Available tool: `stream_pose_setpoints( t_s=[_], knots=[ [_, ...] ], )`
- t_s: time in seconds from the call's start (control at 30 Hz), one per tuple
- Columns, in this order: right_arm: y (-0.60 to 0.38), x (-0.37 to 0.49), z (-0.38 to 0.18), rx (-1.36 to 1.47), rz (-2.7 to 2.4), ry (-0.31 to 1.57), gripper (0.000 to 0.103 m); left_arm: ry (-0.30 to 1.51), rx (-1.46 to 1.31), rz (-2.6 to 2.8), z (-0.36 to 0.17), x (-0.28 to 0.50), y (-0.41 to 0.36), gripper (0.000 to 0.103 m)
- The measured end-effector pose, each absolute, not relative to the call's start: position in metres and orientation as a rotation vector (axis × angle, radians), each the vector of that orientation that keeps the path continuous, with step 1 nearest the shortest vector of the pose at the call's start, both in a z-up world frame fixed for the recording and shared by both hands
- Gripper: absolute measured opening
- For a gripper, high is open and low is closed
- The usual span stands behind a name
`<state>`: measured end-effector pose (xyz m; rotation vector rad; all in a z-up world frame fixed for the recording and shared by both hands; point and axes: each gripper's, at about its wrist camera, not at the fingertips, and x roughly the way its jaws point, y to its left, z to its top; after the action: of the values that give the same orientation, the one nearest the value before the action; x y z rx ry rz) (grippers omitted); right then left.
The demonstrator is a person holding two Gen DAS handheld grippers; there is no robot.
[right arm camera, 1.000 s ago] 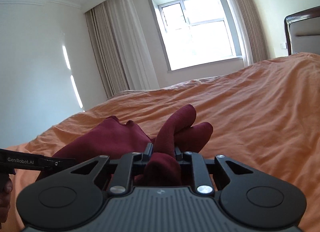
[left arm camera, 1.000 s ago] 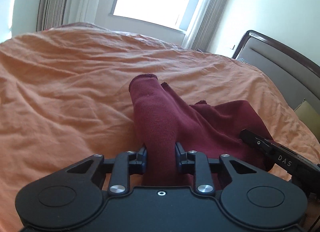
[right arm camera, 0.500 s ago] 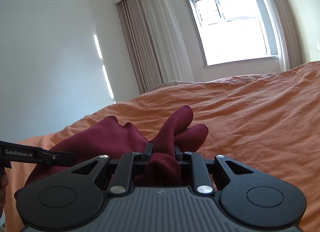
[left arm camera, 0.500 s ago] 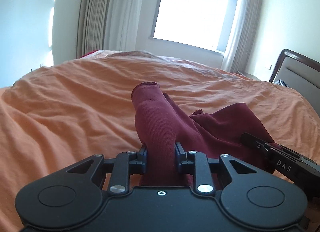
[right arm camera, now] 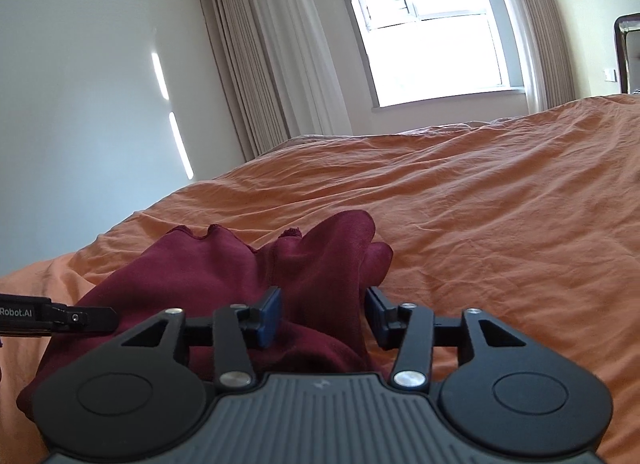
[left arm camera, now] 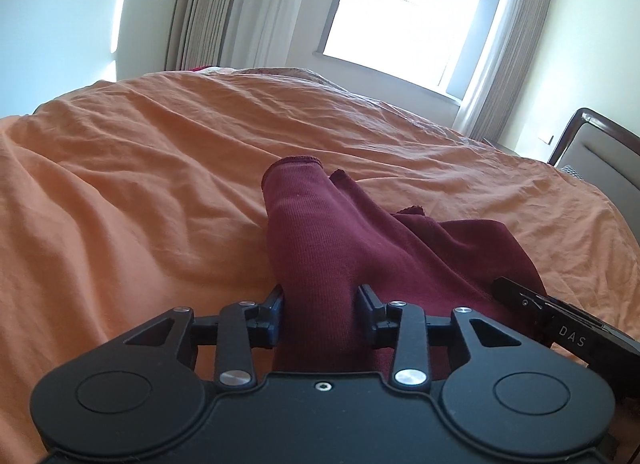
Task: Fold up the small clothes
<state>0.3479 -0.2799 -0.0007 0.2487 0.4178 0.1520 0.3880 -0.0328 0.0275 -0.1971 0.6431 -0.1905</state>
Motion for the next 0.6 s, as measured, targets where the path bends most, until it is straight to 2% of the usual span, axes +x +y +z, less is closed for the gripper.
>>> stream_pose_setpoints(
  t_s=[0.13, 0.3, 0.43, 0.6],
  knots=[
    [-0.285, 0.338, 0.004, 0.260, 0.127, 0.396, 0.075, 0.643, -0.204, -0.183, 0.027, 0.385, -0.031, 0.061],
    [-0.285, 0.316, 0.019, 0.252, 0.117, 0.325, 0.090, 0.599, -0.202, -0.165, 0.041, 0.370, -0.029, 0.077],
    [-0.284, 0.294, 0.036, 0.247, 0.112, 0.261, 0.100, 0.542, -0.191, -0.131, 0.057, 0.353, -0.029, 0.098],
    [-0.281, 0.262, 0.055, 0.245, 0.116, 0.179, 0.103, 0.469, -0.164, -0.104, 0.076, 0.325, -0.028, 0.102]
  ],
)
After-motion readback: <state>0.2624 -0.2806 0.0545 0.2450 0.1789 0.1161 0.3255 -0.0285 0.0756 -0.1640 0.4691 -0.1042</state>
